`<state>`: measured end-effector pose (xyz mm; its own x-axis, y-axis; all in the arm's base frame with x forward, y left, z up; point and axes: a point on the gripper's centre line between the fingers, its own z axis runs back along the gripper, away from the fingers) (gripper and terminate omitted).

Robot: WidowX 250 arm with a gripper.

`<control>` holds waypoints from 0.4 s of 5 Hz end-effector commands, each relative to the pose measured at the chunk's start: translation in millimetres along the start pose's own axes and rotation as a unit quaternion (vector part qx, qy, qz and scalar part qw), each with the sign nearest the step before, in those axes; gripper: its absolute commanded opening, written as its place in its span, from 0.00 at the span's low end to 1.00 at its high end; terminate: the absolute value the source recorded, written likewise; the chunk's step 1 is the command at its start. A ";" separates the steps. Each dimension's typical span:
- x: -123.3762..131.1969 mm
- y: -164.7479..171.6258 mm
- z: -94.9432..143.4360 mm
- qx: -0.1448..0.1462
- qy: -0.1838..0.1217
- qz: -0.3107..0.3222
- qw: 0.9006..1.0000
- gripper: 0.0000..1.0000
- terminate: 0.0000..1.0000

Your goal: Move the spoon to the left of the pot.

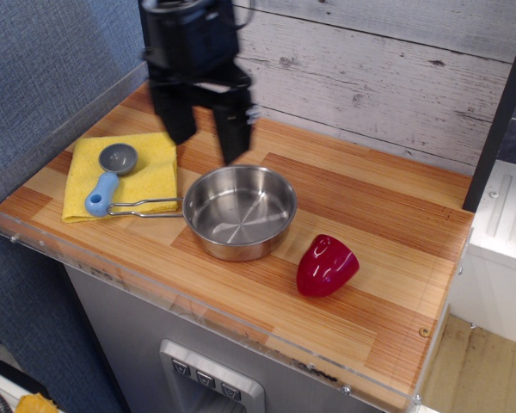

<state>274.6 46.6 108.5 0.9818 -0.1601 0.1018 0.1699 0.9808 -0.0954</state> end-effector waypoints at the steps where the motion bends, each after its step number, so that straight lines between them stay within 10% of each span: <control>1: -18.8 36.2 18.4 0.033 -0.015 0.050 0.998 1.00 0.00; 2: -36.7 47.7 20.9 0.051 -0.008 0.079 0.996 1.00 0.00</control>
<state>244.9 99.2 108.3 0.9977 -0.0019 0.0673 0.0038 0.9996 -0.0289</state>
